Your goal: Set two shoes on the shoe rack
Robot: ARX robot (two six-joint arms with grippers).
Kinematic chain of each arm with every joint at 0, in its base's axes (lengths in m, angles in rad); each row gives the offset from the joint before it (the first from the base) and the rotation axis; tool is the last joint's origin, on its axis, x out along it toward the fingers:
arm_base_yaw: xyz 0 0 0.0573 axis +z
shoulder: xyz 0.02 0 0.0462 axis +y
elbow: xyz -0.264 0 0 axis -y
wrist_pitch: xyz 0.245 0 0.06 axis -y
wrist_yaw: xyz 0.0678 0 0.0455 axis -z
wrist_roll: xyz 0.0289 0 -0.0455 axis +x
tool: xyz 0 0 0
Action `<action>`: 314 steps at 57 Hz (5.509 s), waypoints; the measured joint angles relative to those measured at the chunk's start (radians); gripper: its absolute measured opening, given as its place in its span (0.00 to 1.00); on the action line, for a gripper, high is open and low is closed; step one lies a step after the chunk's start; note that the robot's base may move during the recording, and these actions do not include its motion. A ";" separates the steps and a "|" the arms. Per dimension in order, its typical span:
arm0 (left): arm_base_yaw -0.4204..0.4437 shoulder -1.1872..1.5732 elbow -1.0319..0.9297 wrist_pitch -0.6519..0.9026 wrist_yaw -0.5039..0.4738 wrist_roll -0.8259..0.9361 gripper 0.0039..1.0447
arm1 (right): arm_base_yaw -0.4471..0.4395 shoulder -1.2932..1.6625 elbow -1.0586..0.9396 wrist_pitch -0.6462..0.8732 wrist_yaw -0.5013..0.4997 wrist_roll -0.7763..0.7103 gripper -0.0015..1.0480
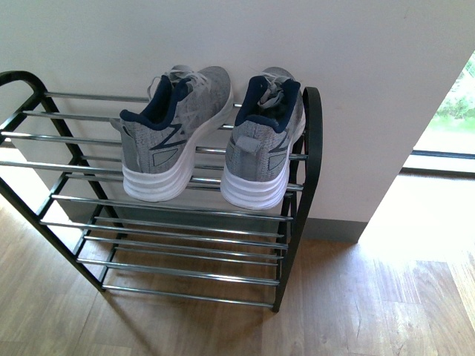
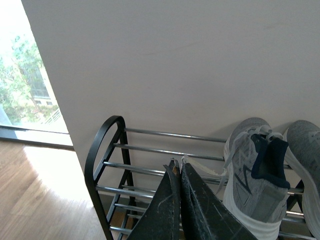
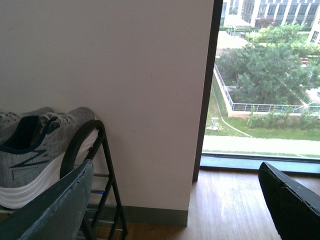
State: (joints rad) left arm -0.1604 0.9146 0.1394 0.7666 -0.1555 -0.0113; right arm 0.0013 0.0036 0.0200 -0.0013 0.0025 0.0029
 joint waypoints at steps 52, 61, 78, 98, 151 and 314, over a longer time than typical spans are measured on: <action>0.156 -0.544 -0.126 -0.396 0.155 0.002 0.01 | 0.000 0.000 0.000 0.000 0.000 0.000 0.91; 0.156 -0.602 -0.126 -0.452 0.155 0.002 0.01 | 0.000 0.000 0.000 0.000 0.000 0.000 0.91; 0.156 -0.727 -0.126 -0.577 0.155 0.002 0.01 | 0.000 0.000 0.000 0.000 0.000 0.000 0.91; 0.157 -0.897 -0.126 -0.767 0.154 0.003 0.01 | 0.000 0.000 0.000 0.000 0.000 0.000 0.91; 0.158 -0.899 -0.126 -0.767 0.156 0.003 0.91 | 0.000 0.000 0.000 0.000 0.000 0.000 0.91; 0.159 -0.899 -0.126 -0.767 0.156 0.004 0.91 | 0.000 0.000 0.000 0.000 0.000 0.000 0.91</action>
State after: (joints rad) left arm -0.0017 0.0154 0.0139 -0.0006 0.0002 -0.0074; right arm 0.0010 0.0032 0.0200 -0.0013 0.0025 0.0029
